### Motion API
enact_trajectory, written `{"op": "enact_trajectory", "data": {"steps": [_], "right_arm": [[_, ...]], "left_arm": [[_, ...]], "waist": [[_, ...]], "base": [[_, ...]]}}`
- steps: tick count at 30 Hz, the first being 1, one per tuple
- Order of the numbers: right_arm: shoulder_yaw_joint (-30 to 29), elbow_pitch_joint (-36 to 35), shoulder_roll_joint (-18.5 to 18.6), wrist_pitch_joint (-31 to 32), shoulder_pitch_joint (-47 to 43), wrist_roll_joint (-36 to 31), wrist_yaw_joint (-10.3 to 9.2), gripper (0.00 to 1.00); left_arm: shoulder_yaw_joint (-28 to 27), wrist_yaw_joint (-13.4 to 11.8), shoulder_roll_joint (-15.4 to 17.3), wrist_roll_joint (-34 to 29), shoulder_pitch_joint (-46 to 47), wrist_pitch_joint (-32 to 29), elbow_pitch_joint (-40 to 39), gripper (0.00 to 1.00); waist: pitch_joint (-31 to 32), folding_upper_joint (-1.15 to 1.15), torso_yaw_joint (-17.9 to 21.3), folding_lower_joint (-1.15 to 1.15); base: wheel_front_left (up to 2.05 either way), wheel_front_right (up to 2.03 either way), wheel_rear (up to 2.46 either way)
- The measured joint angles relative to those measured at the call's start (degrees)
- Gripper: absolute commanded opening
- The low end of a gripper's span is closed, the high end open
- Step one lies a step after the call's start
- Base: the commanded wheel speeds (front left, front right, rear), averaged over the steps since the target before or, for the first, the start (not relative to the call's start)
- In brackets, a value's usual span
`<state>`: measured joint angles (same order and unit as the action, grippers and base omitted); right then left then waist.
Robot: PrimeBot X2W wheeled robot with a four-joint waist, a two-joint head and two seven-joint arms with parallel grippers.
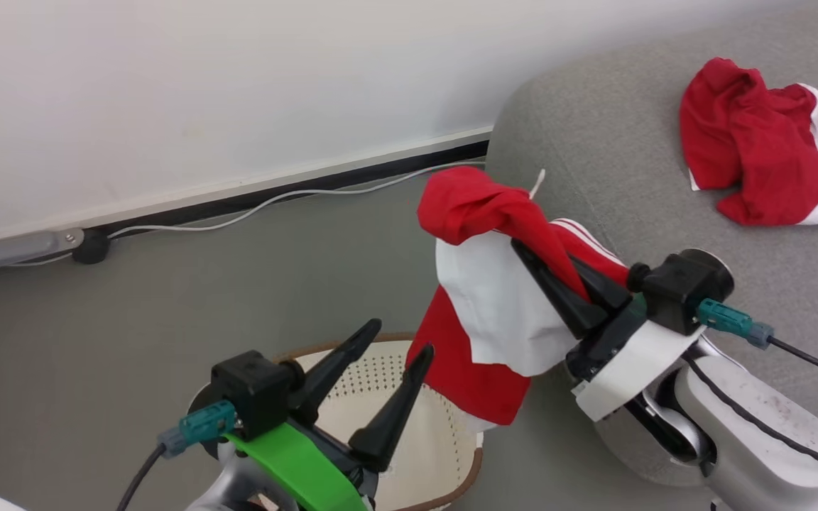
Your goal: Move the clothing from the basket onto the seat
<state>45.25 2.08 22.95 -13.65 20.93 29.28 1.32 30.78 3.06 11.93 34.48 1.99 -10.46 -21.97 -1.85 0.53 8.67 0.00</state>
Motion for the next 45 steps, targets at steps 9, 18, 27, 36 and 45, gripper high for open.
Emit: {"op": "enact_trajectory", "data": {"steps": [9, 18, 27, 36, 45], "right_arm": [[-5.57, -2.12, 2.71, -0.25, -3.61, 1.77, -4.03, 0.0], [-18.47, 1.53, 0.93, -0.71, 2.76, 10.18, -3.36, 0.0], [-35.22, 12.14, 4.07, -0.77, 14.06, 14.39, -4.48, 0.0], [-48.12, 19.38, 7.21, -0.93, 26.32, 16.56, -6.05, 0.0], [-58.99, 22.04, 15.91, -0.96, 35.2, 13.36, -7.05, 0.0]], "left_arm": [[4.32, 1.0, -2.26, 0.88, 0.05, -0.09, 1.12, 1.0], [2.74, -3.18, -2.24, -0.26, -0.8, -2.42, 0.65, 1.0], [5.42, -5.66, -2.0, -4.11, -0.83, -7.35, -0.31, 1.0], [6.31, -7.21, -0.02, -8.18, -0.79, -10.49, -3.98, 1.0], [5.83, -7.69, -0.71, -10.74, 1.89, -9.81, -8.5, 1.0]], "waist": [[-1.65, 0.0, 6.98, 0.0], [-7.41, 0.0, 13.66, 0.0], [-15.38, 0.0, 15.73, 0.0], [-22.34, 0.0, 11.97, 0.0], [-28.74, 0.0, 5.58, 0.0]], "base": [[0.0, 0.0, 0.0], [0.0, 0.0, 0.0], [0.0, 0.0, 0.0], [0.0, 0.0, 0.0], [0.0, 0.0, 0.0]]}}
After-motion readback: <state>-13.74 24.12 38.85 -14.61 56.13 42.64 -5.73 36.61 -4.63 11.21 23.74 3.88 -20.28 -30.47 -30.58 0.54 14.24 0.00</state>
